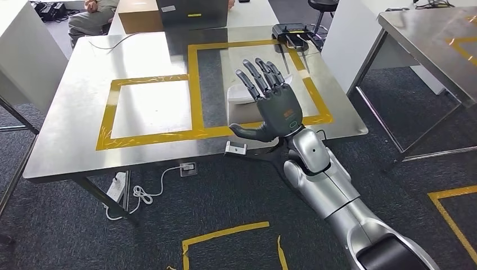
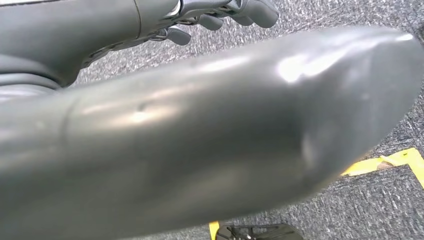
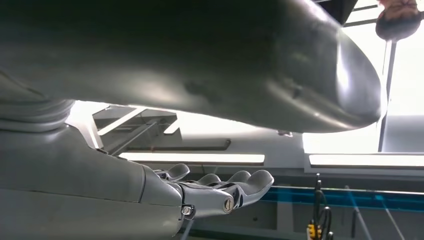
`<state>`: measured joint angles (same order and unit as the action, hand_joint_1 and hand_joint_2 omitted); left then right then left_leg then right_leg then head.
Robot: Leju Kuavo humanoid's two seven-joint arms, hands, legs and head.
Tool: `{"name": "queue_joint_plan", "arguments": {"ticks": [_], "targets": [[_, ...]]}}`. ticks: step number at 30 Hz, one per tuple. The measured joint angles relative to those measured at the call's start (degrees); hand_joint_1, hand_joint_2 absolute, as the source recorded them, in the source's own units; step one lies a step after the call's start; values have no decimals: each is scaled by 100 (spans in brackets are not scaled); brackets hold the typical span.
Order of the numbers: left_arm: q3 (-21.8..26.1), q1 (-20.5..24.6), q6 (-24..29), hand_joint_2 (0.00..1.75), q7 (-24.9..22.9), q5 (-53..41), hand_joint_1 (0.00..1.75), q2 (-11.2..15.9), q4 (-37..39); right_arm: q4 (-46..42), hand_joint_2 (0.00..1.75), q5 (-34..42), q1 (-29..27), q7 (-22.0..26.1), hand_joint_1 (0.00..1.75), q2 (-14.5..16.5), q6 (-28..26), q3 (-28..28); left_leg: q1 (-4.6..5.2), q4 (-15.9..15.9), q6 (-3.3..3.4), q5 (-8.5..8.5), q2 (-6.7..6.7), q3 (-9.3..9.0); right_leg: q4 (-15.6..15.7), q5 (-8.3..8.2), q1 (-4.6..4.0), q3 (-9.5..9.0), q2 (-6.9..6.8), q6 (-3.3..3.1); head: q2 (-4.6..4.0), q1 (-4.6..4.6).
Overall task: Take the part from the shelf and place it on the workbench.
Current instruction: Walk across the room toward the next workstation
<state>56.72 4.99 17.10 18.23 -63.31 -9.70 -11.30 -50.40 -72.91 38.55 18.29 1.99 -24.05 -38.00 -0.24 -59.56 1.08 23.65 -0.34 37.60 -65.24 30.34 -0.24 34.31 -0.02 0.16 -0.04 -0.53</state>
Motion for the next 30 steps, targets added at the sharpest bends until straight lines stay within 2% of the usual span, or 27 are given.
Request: {"name": "queue_joint_plan", "arguments": {"ticks": [1,2,4,5,6,7,8,10,11,12,13,14,15,16,17,18,20,21,22,23,25,26,27,28,29,30], "targets": [[-4,8,-11,0,1,-27,0,-8,0,-39,0,32,-13,24,0,-53,-22,27,3,10,-19,-45,5,24,363,-56,-32,-234,-6,-41,0,3],[-9,16,-22,0,4,-56,0,-15,0,-76,0,80,-30,58,0,-132,-56,56,-3,22,-44,-89,8,35,602,-69,-62,-374,-10,-77,0,-4],[-30,21,-40,0,12,-112,0,-28,1,-142,0,204,-87,139,0,-343,-132,122,-24,70,-113,-186,4,38,730,-128,-100,-402,-21,-115,0,-22],[-46,16,-48,0,10,-140,0,-32,1,-185,0,270,-126,165,0,-463,-162,156,-29,84,-144,-210,2,46,780,-183,-86,-396,-30,-144,0,-32],[-67,8,-55,0,3,-167,0,-36,2,-242,0,331,-170,179,0,-572,-180,182,-27,61,-173,-160,2,73,829,-250,-67,-381,-39,-173,0,-32],[-86,2,-62,0,-8,-192,0,-39,4,-312,0,385,-223,181,0,-672,-192,201,-24,-57,-201,-9,2,124,875,-325,-41,-354,-49,-201,0,-25],[-101,2,-71,0,-24,-209,0,-38,5,-387,0,421,-285,168,0,-764,-198,213,-29,-301,-227,232,5,205,905,-397,-18,-310,-57,-217,0,-16],[-123,10,-86,0,-64,-239,0,-39,7,-537,0,388,-434,85,0,-910,-188,229,-49,-1024,-286,748,6,387,904,-508,-12,-172,-59,-229,0,-4],[-132,13,-91,0,-89,-250,0,-39,7,-612,0,332,-519,23,0,-966,-172,240,-60,-1326,-314,872,7,426,893,-559,-8,-95,-61,-220,0,-4],[-139,12,-93,0,-109,-259,0,-38,7,-691,0,271,-598,-40,0,-1016,-151,254,-67,-1467,-336,870,7,385,876,-608,0,-15,-63,-205,0,-4],[-144,10,-96,0,-120,-263,0,-38,7,-772,0,224,-666,-93,0,-1068,-129,268,-74,-1406,-352,767,8,243,850,-653,12,68,-64,-184,0,-3],[-146,10,-100,0,-117,-263,0,-37,7,-856,0,198,-720,-129,0,-1124,-107,285,-82,-1131,-364,627,11,-4,813,-692,28,150,-64,-155,0,-3],[-146,12,-110,0,-101,-260,0,-38,7,-942,0,186,-762,-152,0,-1184,-88,304,-85,-746,-374,578,15,-291,771,-724,39,227,-65,-122,0,-1],[-146,14,-124,0,-76,-255,0,-38,6,-1025,0,183,-795,-170,0,-1250,-75,330,-79,-385,-358,575,10,-549,729,-752,43,289,-69,-88,0,-1],[-146,13,-143,0,-50,-251,0,-38,7,-1101,0,182,-828,-186,0,-1302,-66,350,-72,-124,-332,614,6,-717,698,-782,40,328,-72,-54,0,-3],[-147,11,-168,0,-32,-250,0,-37,7,-1175,0,174,-869,-210,0,-1350,-62,368,-57,-5,-292,670,-2,-779,688,-819,33,349,-74,-22,0,-3],[-148,2,-205,0,-28,-259,0,-27,9,-1324,0,134,-1004,-272,0,-1418,-63,384,-47,22,-178,615,-6,-736,700,-891,36,361,-73,46,0,-5],[-149,3,-217,0,-38,-265,0,-20,8,-1397,0,110,-1085,-300,0,-1453,-65,387,-50,30,-117,575,-2,-700,672,-849,46,385,-66,82,0,-4],[-149,5,-221,0,-45,-268,0,-13,7,-1462,0,95,-1157,-319,0,-1485,-68,390,-56,40,-58,522,5,-652,556,-709,58,439,-56,119,0,-6],[-150,8,-225,0,-50,-270,0,-7,6,-1511,0,86,-1208,-333,0,-1516,-69,393,-63,49,-12,465,11,-592,327,-480,67,524,-46,150,0,-10],[-150,10,-232,0,-49,-272,0,1,4,-1579,0,86,-1273,-345,0,-1563,-70,398,-56,44,29,349,17,-451,-406,67,72,741,-33,195,0,-14],[-150,9,-235,0,-45,-274,0,3,5,-1603,0,86,-1307,-349,0,-1580,-68,399,-53,41,32,291,19,-373,-750,233,72,810,-31,204,0,-14],[-151,7,-234,0,-43,-277,0,3,5,-1623,0,86,-1341,-353,0,-1597,-63,403,-50,38,29,234,21,-296,-953,278,72,805,-30,204,0,-14],[-152,7,-228,0,-42,-279,0,2,7,-1641,0,87,-1371,-359,0,-1612,-56,413,-49,34,22,179,22,-223,-949,204,72,695,-30,196,0,-14],[-154,8,-222,0,-41,-282,0,-1,8,-1658,0,87,-1392,-364,0,-1628,-48,429,-49,32,12,128,21,-160,-759,64,71,497,-29,180,0,-15],[-155,13,-216,0,-42,-283,0,-3,8,-1679,0,94,-1399,-363,0,-1650,-40,457,-49,30,-4,80,20,-108,-365,-62,69,192,-24,156,0,-14]]}}
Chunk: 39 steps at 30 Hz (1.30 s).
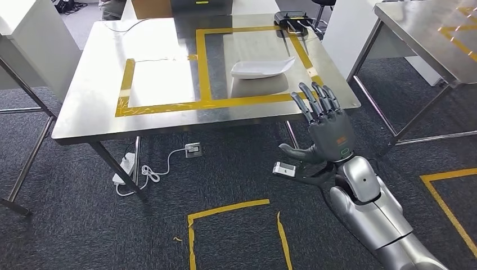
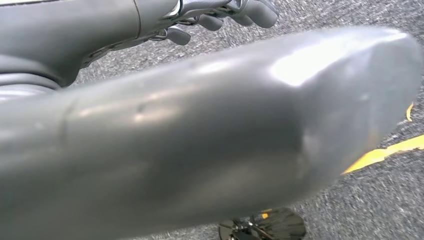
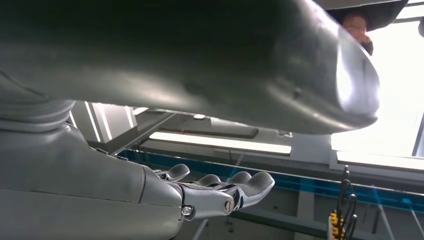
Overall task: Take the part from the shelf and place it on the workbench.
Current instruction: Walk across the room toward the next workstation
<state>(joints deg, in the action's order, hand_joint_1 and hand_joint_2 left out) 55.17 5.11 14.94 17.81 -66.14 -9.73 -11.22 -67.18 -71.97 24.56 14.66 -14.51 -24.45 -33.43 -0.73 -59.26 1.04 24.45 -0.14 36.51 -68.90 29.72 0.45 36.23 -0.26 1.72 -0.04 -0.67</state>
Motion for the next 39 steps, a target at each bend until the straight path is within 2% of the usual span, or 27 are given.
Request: {"name": "queue_joint_plan", "arguments": {"ticks": [2,3,4,6,7,9,11,12,13,14,15,17,18,19,21,22,23,26,27,28,29,31,33,34,37,38,39], "targets": [[-1,16,5,0,-9,0,0,-3,-1,-43,0,80,6,52,0,-54,16,69,6,11,-53,-94,-8,65,806,-38,-28,-544,17,-54,0,2],[-1,25,6,0,-15,0,0,-4,-1,-58,0,159,14,99,0,-85,25,110,6,24,-89,-142,-11,78,1066,-9,-48,-699,26,-83,0,-6],[-1,31,6,0,-21,0,0,-4,-1,-64,0,243,24,148,0,-107,37,144,5,45,-127,-191,-13,84,1153,9,-68,-726,31,-111,0,-13],[-2,38,6,0,-26,1,0,-3,-1,-66,0,360,55,211,0,-127,71,191,6,70,-202,-242,-16,110,1186,-93,-59,-667,21,-184,0,-31],[-4,41,6,0,-27,2,0,-1,-1,-66,0,397,76,223,0,-127,129,198,9,10,-231,-156,-16,153,1206,-156,-42,-625,12,-229,0,-23],[-13,54,5,0,-32,2,0,3,-1,-61,0,512,123,222,0,-129,383,202,6,-423,-271,288,-15,308,1241,-287,-15,-518,-6,-296,0,-8],[-29,71,3,0,-41,1,0,3,-1,-34,0,696,175,203,0,-143,736,207,3,-1154,-303,759,-12,474,1227,-397,-22,-370,-13,-322,0,1],[-35,81,1,0,-49,1,0,4,-1,-10,0,793,204,196,0,-155,874,213,2,-1429,-311,836,-12,499,1212,-453,-28,-289,-18,-320,0,0],[-39,91,-1,0,-58,0,0,4,-1,24,0,892,235,190,0,-171,967,226,3,-1537,-311,789,-12,443,1190,-506,-32,-202,-25,-314,0,0],[-40,100,-3,0,-68,1,0,5,-2,61,0,982,274,189,0,-188,1023,245,3,-1437,-302,652,-12,286,1164,-556,-35,-113,-31,-305,0,0],[-42,107,-5,0,-78,6,0,7,-2,103,0,1057,326,186,0,-202,1060,266,3,-1161,-287,510,-10,43,1132,-602,-36,-29,-35,-290,0,0],[-42,126,-3,0,-82,33,0,14,-7,230,0,1137,493,136,0,-215,1117,292,24,-398,-238,508,-4,-509,1071,-686,-44,97,-38,-244,0,-1],[-42,134,0,0,-78,54,0,17,-8,326,0,1146,599,90,0,-209,1149,292,38,-128,-210,574,-5,-669,1054,-730,-45,127,-39,-213,0,-1],[-42,142,3,0,-73,71,0,19,-9,432,0,1143,701,41,0,-200,1174,286,57,24,-176,636,-8,-737,1055,-778,-44,142,-40,-176,0,1],[-42,143,8,0,-64,101,0,10,-5,618,0,1139,826,-23,0,-176,1198,273,63,75,-94,562,-10,-685,1075,-851,-28,154,-39,-100,0,6],[-42,141,9,0,-64,111,0,5,-4,686,0,1138,851,-42,0,-169,1196,267,55,87,-47,504,-8,-655,1039,-795,-21,184,-32,-63,0,3],[-41,139,10,0,-64,120,0,0,-4,739,0,1137,864,-64,0,-164,1192,263,42,101,-6,435,-4,-607,898,-630,-12,248,-24,-27,0,-3],[-40,129,12,0,-73,125,0,-4,-4,841,0,1135,877,-104,0,-141,1191,246,31,101,44,229,-2,-376,-126,155,15,564,-8,55,0,-18],[-40,121,13,0,-76,125,0,-6,-3,861,0,1134,874,-105,0,-127,1193,236,31,93,41,170,-2,-292,-439,275,19,621,-7,67,0,-17],[-40,112,14,0,-78,125,0,-8,-2,880,0,1134,871,-105,0,-112,1196,225,30,80,34,113,-1,-207,-587,269,23,590,-7,72,0,-18],[-40,106,15,0,-78,125,0,-9,-2,894,0,1134,873,-106,0,-99,1197,216,28,65,23,60,-1,-127,-510,159,27,446,-7,69,0,-17],[-40,106,16,0,-78,125,0,-14,-2,909,0,1134,893,-107,0,-78,1197,211,26,32,-13,-34,-4,7,206,-44,35,-124,-4,44,0,-17],[-40,109,20,0,-78,126,0,-17,-3,913,0,1133,924,-107,0,-57,1195,210,34,19,-75,-122,-11,75,892,-29,9,-578,11,-17,0,-15],[-40,109,22,0,-78,126,0,-17,-3,917,0,1133,938,-107,0,-49,1195,210,35,29,-113,-167,-14,87,1042,17,-11,-647,20,-58,0,-19],[-40,99,32,0,-79,126,0,-16,-2,934,0,1131,959,-106,0,-22,1194,202,23,50,-226,-226,-18,131,1114,-103,-19,-575,16,-206,0,-40],[-40,93,48,0,-80,123,0,-14,-1,938,0,1128,965,-103,0,-8,1185,198,22,-50,-251,-106,-18,188,1137,-162,-6,-536,8,-257,0,-37],[-40,89,84,0,-80,109,0,-12,-1,943,0,1121,971,-96,0,6,1169,196,20,-268,-269,110,-17,277,1157,-222,7,-487,0,-295,0,-29]]}}
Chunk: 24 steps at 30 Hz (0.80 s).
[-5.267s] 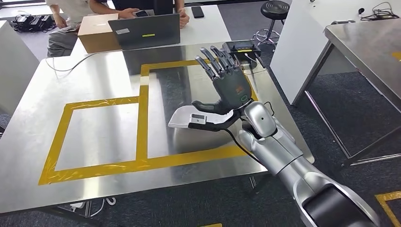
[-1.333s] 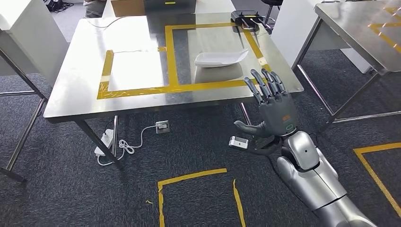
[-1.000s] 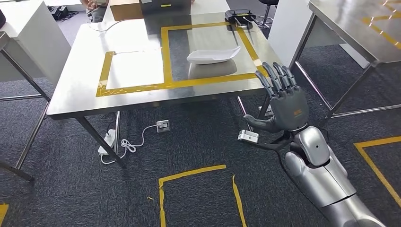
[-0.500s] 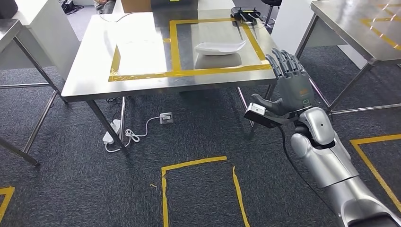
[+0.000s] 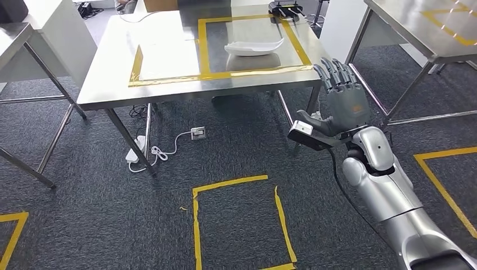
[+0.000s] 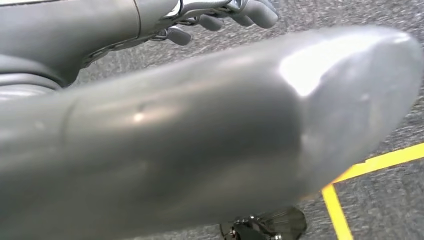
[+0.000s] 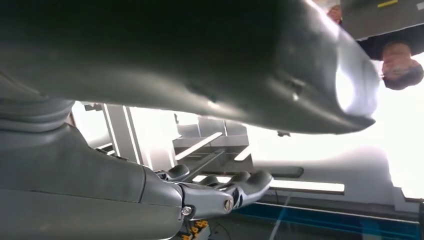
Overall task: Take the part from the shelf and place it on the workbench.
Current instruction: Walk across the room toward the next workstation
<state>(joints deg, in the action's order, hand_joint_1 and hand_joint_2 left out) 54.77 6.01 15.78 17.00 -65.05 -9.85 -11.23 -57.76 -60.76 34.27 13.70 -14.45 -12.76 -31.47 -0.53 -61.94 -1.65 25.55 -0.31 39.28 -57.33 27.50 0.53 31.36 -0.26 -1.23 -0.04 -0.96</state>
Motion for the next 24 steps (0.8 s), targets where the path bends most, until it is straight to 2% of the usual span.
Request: {"name": "queue_joint_plan", "arguments": {"ticks": [2,3,4,5,6,7,8,9,10,11,14,15,17,20,24], "targets": [[0,-4,141,0,-8,-47,0,2,0,16,0,-22,3,17,0,16,-54,-5,-1,-708,-27,519,2,215,-2,-101,-9,122,-3,-39,0,13],[0,-5,225,0,-18,-73,0,3,0,29,0,-32,-2,21,0,19,-85,-7,-1,-1050,-37,662,3,288,-7,-150,-16,186,-6,-41,0,15],[0,-6,292,44,-30,-88,0,5,0,44,0,-40,-12,18,0,20,-118,-9,-1,-1253,-39,684,3,292,-14,-194,-23,247,-10,-40,0,15],[0,-8,335,87,-42,-98,0,9,0,60,0,-43,-24,9,0,20,-149,-10,0,-1251,-31,603,3,196,-21,-235,-29,303,-13,-33,0,15],[0,-8,353,131,-48,-100,0,14,0,75,0,-38,-36,0,0,20,-177,-9,1,-1022,-13,471,3,-13,-28,-272,-34,351,-15,-23,0,15],[0,-7,356,175,-49,-104,0,23,-1,88,44,-25,-46,-6,0,20,-203,-4,4,-634,14,372,4,-301,-39,-304,-37,388,-17,-9,0,15],[-1,-4,356,175,-49,-111,0,33,-2,99,87,-10,-52,-9,0,20,-232,6,16,-212,41,339,5,-597,-51,-333,-46,422,-18,11,0,15],[-1,-3,358,175,-51,-123,0,41,-3,111,131,4,-55,-9,0,19,-268,23,27,110,66,341,5,-807,-62,-361,-52,444,-21,38,0,14],[-2,-2,367,175,-61,-135,0,46,-3,124,175,10,-58,-5,0,18,-312,43,39,302,89,373,4,-913,-70,-386,-57,458,-24,68,0,15],[-2,-5,380,175,-74,-148,0,46,-3,138,175,8,-63,4,0,17,-365,66,46,371,103,391,5,-941,-72,-385,-64,471,-25,75,0,15],[-2,-31,433,175,-101,-160,0,46,-3,179,175,14,-83,32,0,16,-506,126,52,384,148,358,6,-891,-53,-413,-66,492,-21,9,0,14],[-2,-39,451,175,-99,-159,0,52,-4,188,175,23,-91,34,0,16,-533,138,57,376,167,343,6,-871,-39,-450,-64,497,-20,18,0,15],[-2,-47,477,175,-90,-159,0,65,-6,203,175,36,-101,41,0,16,-563,151,63,362,196,318,7,-834,-9,-505,-58,505,-18,82,0,14],[-2,-54,481,175,-83,-161,0,73,-5,226,175,45,-104,52,0,16,-576,166,65,350,213,287,6,-816,18,-573,-58,520,-17,138,0,15],[-2,-62,493,175,-83,-162,0,80,-4,245,175,69,-107,81,0,16,-577,179,68,338,217,276,5,-794,23,-601,-57,539,-18,159,0,13]]}}
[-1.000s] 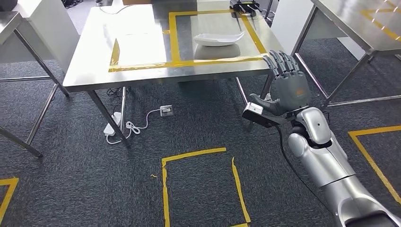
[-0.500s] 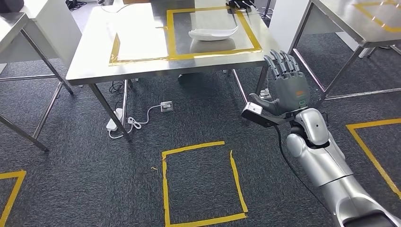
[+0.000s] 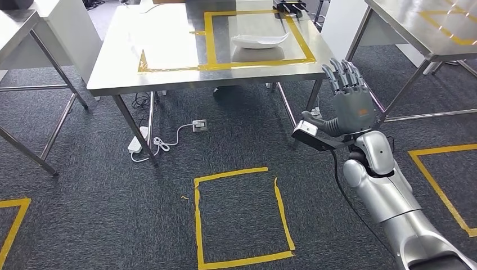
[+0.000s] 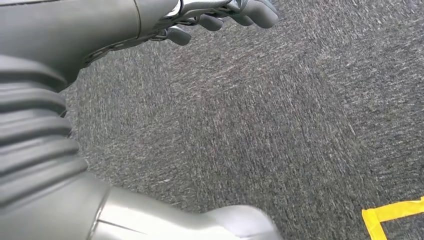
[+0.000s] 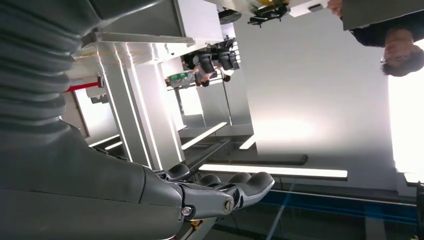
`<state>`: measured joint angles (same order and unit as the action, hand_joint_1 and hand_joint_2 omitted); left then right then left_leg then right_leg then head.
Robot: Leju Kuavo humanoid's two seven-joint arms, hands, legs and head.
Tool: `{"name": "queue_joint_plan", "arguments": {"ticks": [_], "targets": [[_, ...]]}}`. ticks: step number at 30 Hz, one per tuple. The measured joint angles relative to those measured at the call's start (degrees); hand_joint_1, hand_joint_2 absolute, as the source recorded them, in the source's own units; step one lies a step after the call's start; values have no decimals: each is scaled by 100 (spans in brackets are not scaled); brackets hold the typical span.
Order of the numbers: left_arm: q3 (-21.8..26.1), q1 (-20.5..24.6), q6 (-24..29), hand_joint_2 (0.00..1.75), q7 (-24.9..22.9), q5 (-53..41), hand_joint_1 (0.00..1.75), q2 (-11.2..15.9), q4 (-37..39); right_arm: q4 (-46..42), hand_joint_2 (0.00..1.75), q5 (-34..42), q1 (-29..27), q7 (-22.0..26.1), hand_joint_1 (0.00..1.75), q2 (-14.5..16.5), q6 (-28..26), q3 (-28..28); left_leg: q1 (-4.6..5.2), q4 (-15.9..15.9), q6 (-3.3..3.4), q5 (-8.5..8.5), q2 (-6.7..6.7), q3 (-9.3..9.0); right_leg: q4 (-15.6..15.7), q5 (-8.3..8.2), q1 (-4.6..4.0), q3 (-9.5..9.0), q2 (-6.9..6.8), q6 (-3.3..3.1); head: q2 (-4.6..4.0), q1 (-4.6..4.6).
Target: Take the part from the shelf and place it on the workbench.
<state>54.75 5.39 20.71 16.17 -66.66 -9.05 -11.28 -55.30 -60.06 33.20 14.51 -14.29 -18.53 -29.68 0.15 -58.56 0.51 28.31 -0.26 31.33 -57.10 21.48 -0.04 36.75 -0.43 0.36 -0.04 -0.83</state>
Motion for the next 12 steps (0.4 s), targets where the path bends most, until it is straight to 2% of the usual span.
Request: {"name": "queue_joint_plan", "arguments": {"ticks": [5,12], "targets": [[0,0,27,175,1,1,0,12,0,82,175,107,57,151,0,21,-5,0,0,0,-1,2,1,46,-2,4,-1,6,0,7,0,0],[-5,1,27,175,10,-32,0,6,0,197,175,-42,163,-4,0,205,-60,-27,-2,0,-17,-8,3,41,-18,4,-4,39,5,8,0,2]]}}
